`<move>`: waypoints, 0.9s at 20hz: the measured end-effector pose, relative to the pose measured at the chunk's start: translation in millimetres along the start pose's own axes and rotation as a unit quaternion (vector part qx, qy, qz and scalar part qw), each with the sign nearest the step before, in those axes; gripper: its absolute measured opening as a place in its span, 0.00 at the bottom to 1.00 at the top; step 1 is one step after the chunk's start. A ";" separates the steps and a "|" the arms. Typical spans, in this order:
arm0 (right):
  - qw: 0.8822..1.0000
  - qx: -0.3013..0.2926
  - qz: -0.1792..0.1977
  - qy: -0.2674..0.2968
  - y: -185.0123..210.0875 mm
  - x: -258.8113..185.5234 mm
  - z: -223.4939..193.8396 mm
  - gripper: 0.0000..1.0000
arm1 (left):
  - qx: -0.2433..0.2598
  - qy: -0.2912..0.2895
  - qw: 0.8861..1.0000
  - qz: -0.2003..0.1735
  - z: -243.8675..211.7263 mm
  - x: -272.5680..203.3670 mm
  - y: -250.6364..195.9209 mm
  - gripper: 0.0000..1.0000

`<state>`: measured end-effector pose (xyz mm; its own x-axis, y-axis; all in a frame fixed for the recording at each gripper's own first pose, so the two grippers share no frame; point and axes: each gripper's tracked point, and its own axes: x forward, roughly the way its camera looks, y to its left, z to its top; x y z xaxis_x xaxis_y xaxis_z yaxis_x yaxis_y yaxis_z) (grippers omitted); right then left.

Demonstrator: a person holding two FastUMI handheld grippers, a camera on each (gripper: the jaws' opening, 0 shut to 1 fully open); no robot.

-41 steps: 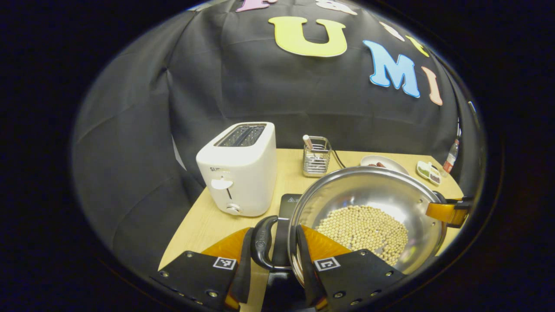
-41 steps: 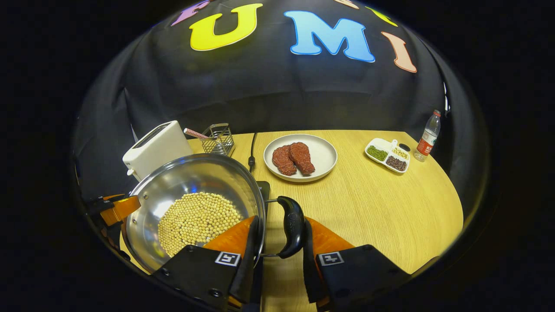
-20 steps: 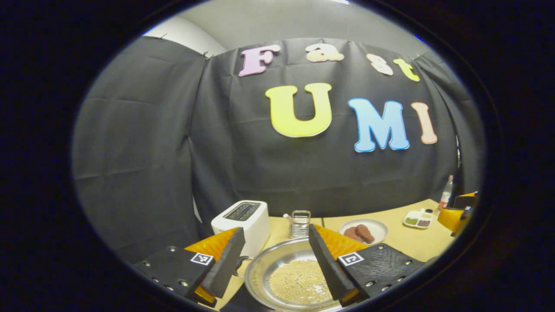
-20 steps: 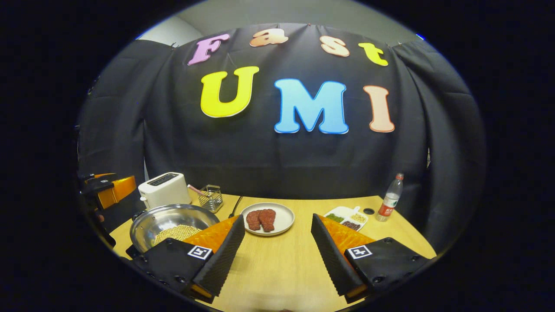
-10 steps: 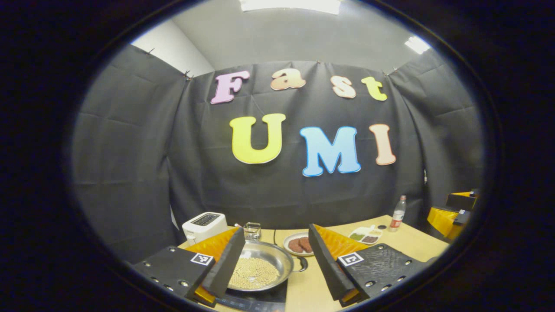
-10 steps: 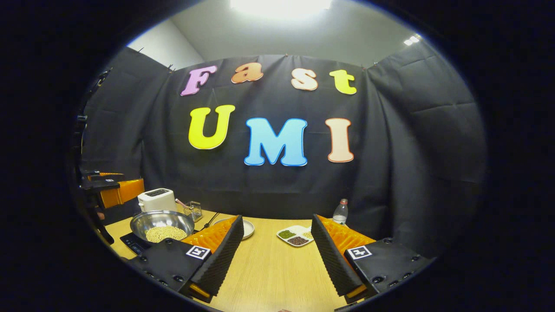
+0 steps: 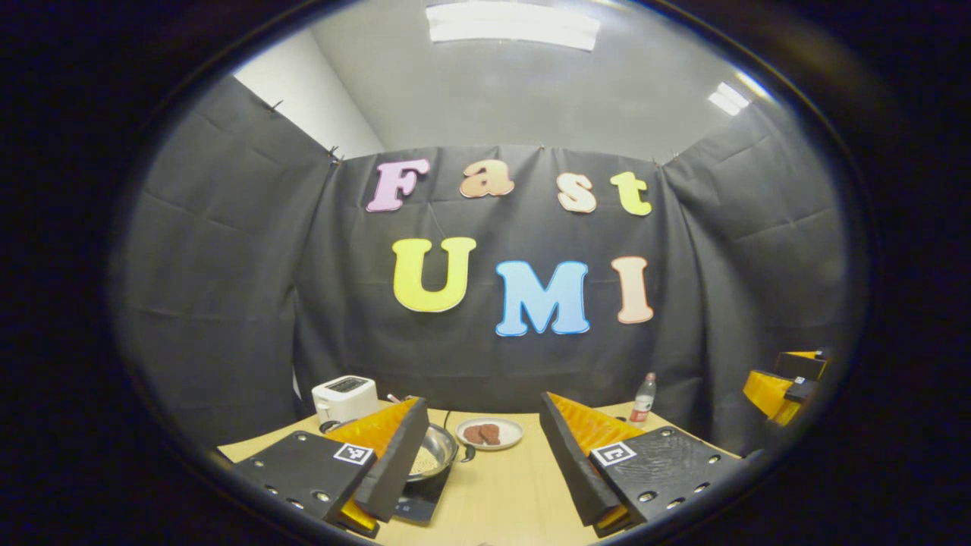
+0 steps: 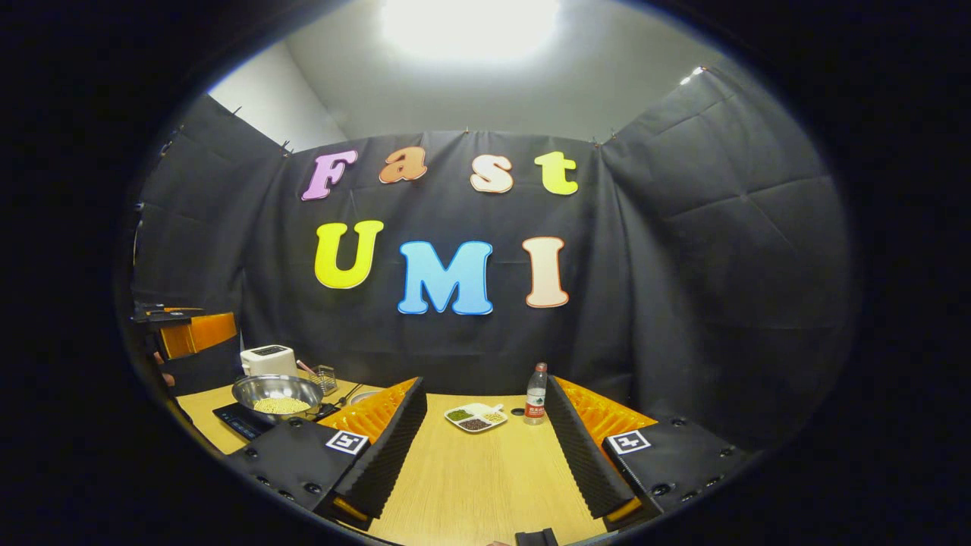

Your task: First push the handle of the pot to place it horizontally, then grasp the pot with both hands and set it on the induction cooktop.

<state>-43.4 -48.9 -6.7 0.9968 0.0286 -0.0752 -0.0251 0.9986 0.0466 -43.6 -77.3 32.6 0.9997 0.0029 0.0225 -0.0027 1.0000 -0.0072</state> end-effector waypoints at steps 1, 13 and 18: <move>1.000 0.000 -0.004 -0.006 -3.6 -7.2 3.8 0.98 | 0.000 -0.002 1.000 -0.003 1.5 -7.0 -0.7 0.87; 0.999 -0.006 -0.003 -0.036 21.8 -48.6 28.4 0.98 | 0.013 -0.029 0.999 0.004 29.2 -53.1 38.9 0.86; 1.000 -0.003 -0.003 -0.028 24.5 -50.5 23.4 0.96 | 0.017 -0.028 0.999 0.006 29.5 -60.2 47.1 0.86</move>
<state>-92.6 -26.9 21.6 0.9996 0.0206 -0.0189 -0.0199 0.9990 0.0396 -104.5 -30.2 60.4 0.9968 0.0138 0.0785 -0.0158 0.9995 0.0255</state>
